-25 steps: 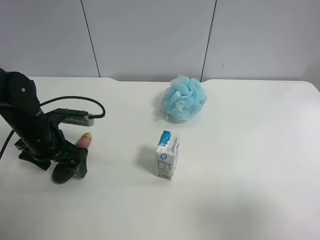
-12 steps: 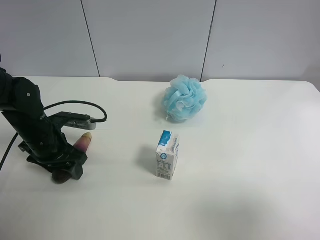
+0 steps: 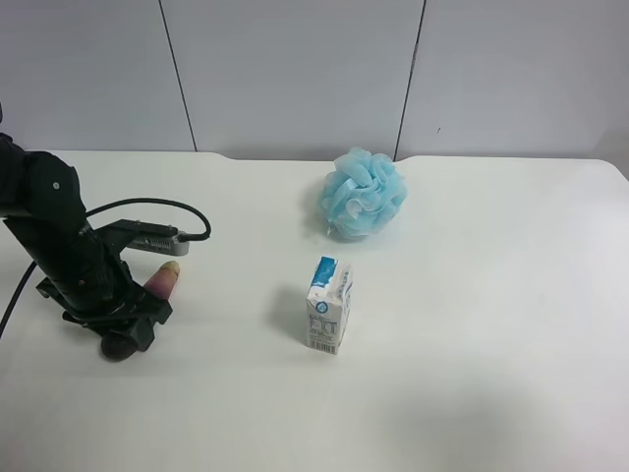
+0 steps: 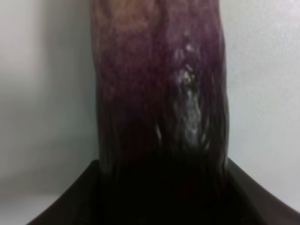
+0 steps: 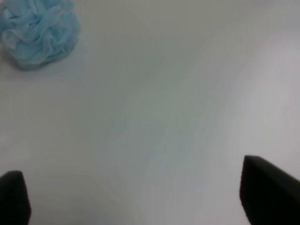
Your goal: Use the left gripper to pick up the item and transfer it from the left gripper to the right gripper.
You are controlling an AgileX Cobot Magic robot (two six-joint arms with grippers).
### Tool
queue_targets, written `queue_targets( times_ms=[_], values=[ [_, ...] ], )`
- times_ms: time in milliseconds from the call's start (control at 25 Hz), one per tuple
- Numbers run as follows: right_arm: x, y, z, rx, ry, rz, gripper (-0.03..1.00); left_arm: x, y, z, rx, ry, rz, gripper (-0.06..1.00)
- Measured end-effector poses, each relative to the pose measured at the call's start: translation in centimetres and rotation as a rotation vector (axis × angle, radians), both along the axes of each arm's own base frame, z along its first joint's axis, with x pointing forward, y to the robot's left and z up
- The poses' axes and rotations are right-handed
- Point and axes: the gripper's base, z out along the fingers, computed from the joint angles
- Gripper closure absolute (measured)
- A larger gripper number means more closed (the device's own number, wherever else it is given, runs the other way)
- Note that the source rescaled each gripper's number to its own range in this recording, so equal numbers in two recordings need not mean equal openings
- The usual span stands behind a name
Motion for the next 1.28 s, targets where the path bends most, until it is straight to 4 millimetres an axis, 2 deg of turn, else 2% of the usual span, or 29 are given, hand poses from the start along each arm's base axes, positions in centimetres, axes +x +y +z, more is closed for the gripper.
queue_targets(
  times_ms=[120, 360, 720, 880, 1280],
  values=[
    [0.0, 0.0, 0.0, 0.0, 0.0, 0.0, 0.15, 0.3, -0.2, 1.5, -0.006, 0.032, -0.011, 0.94],
    [0.0, 0.0, 0.0, 0.0, 0.0, 0.0, 0.15, 1.1, -1.1, 6.3, -0.026, 0.07, -0.072, 0.94],
    [0.0, 0.0, 0.0, 0.0, 0.0, 0.0, 0.15, -0.2, -5.9, 13.9, -0.074, -0.056, -0.333, 0.94],
    [0.0, 0.0, 0.0, 0.0, 0.0, 0.0, 0.15, -0.5, -7.7, 15.7, -0.087, -0.082, -0.402, 0.94],
    [0.0, 0.0, 0.0, 0.0, 0.0, 0.0, 0.15, -1.8, -11.7, 18.3, -0.128, -0.176, -0.546, 0.94]
  ],
)
